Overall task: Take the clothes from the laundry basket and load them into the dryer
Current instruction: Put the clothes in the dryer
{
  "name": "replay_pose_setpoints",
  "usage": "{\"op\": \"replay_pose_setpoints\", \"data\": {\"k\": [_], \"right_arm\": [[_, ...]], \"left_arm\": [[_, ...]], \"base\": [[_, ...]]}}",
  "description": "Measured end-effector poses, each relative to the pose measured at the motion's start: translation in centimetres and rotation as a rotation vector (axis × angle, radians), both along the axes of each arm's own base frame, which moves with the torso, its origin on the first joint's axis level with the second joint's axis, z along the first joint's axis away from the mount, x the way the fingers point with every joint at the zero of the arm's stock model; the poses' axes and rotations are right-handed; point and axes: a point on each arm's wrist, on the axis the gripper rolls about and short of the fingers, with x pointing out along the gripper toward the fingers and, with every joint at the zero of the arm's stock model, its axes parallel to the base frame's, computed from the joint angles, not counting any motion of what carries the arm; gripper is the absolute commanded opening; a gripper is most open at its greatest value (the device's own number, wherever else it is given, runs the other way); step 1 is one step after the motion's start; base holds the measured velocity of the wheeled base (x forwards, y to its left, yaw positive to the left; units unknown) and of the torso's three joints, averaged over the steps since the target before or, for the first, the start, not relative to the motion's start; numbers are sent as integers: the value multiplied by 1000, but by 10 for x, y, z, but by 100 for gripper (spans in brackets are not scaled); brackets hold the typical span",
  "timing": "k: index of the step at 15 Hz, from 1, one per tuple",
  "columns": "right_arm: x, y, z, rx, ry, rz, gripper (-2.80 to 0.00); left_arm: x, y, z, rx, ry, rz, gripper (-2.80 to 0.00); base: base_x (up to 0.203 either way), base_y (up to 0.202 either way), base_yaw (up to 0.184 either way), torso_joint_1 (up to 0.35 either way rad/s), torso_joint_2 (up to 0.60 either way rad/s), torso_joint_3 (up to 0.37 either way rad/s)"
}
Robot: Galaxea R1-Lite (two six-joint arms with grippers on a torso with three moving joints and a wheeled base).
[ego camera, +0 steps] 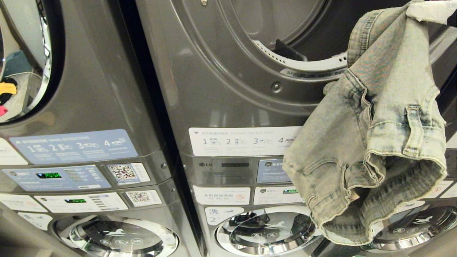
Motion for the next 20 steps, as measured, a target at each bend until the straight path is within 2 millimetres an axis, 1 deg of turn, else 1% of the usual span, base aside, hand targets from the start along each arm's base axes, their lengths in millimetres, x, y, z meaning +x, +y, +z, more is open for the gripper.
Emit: {"op": "replay_pose_setpoints", "data": {"k": [5,6,9,13,16,20], "right_arm": [[2,1,-3,-5,11,13,-280],[3,1,-1,-4,5,15,-280],[2,2,15,11,-49,22,-280],[-6,1,40,37,-135,26,-280],[-9,0,54,50,-188,25,-280],[-4,1,65,57,-225,25,-280]], "left_arm": [[0,0,0,0,0,0,-280],[0,0,0,0,0,0,-280],[0,0,0,-1,0,0,-280],[0,0,0,-2,0,0,-280],[0,0,0,-1,0,0,-280],[0,0,0,-1,0,0,-280]], "base": [[0,0,0,0,0,0],[0,0,0,0,0,0],[0,0,0,0,0,0],[0,0,0,0,0,0],[0,0,0,0,0,0],[0,0,0,0,0,0]]}}
